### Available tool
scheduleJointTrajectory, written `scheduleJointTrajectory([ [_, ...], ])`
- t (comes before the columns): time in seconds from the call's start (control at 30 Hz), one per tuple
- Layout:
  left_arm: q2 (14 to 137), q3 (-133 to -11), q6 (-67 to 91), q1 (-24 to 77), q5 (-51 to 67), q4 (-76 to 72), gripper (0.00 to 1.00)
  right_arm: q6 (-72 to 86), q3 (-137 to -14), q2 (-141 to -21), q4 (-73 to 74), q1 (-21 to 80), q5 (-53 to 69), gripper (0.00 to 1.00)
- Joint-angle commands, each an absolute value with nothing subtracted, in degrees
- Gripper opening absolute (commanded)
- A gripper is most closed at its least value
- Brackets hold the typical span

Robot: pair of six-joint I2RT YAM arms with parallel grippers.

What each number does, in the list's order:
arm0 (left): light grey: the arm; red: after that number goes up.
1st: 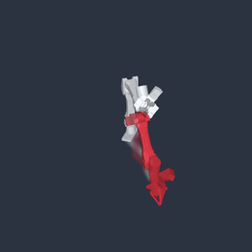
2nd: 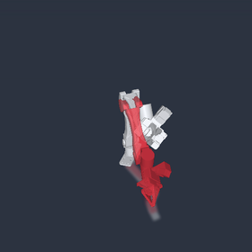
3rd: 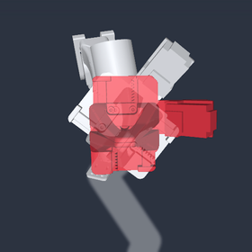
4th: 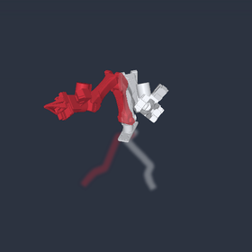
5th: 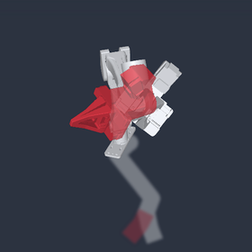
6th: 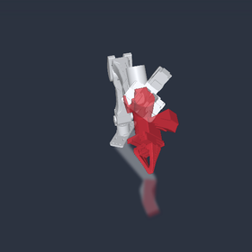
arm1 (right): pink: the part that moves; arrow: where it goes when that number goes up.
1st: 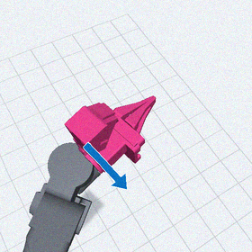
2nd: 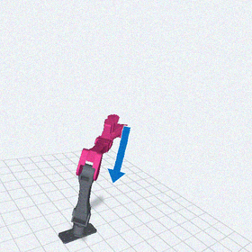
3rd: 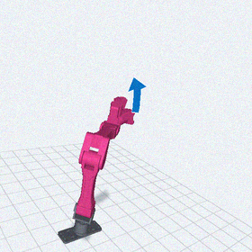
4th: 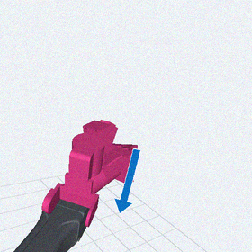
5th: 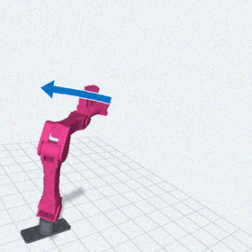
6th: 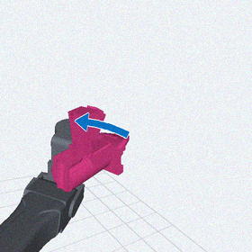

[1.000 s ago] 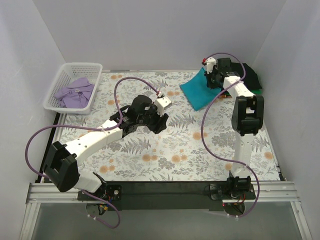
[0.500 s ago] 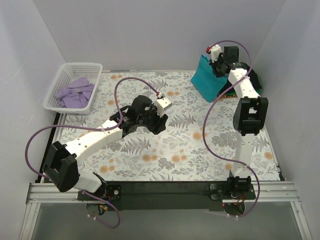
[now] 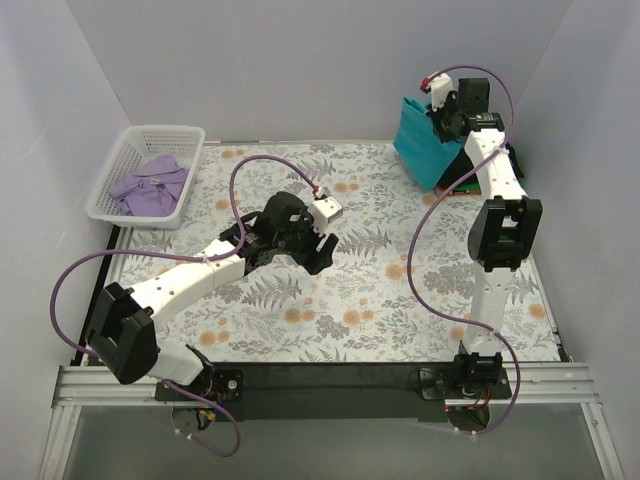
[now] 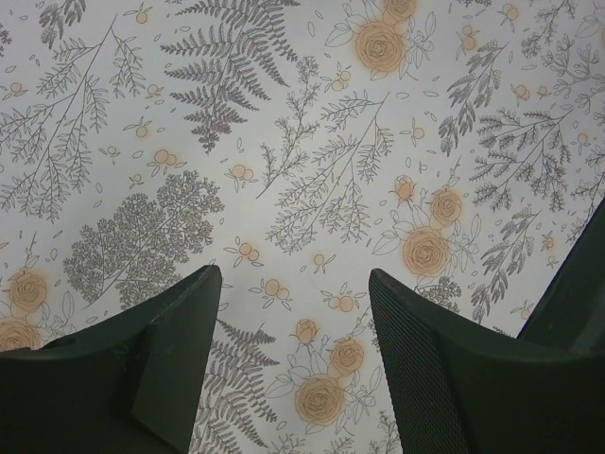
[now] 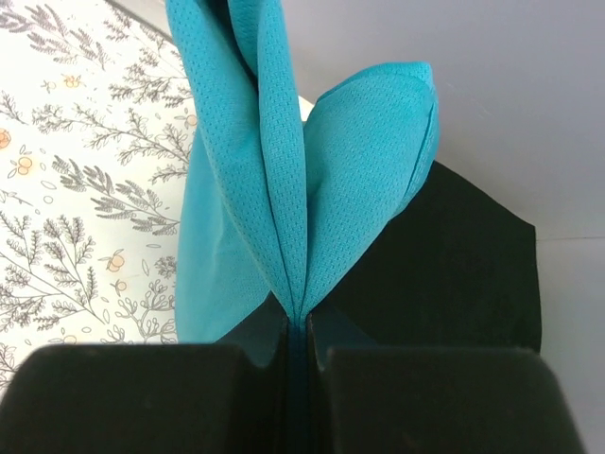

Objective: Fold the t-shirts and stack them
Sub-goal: Neatly place the folded tshirt to the corner

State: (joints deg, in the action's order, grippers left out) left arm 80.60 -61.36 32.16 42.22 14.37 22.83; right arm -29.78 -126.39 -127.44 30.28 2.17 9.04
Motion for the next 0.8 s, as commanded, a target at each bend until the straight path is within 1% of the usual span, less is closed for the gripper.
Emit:
scheduleJointTrajectory([
  [0.0, 79.2, -62.1, 32.1, 42.0, 14.6, 23.7, 0.63, -28.6, -130.8, -123.1, 29.5, 1.4, 10.2, 0.01],
  [0.23, 80.0, -62.5, 32.2, 42.0, 14.9, 23.8, 0.63, -26.7, -131.7, -121.0, 30.1, 1.3, 11.4, 0.01],
  [0.47, 80.9, -63.5, 31.8, 42.0, 15.0, 25.0, 0.63, -25.3, -133.2, -121.7, 30.1, 0.6, 12.0, 0.01],
  [0.5, 80.9, -63.7, 31.8, 42.0, 14.9, 25.1, 0.63, -25.2, -133.3, -121.8, 30.1, -1.1, 12.3, 0.01],
  [0.77, 82.4, -64.8, 32.0, 42.0, 14.9, 26.3, 0.63, -25.2, -133.4, -123.7, 29.9, -3.8, 14.1, 0.01],
])
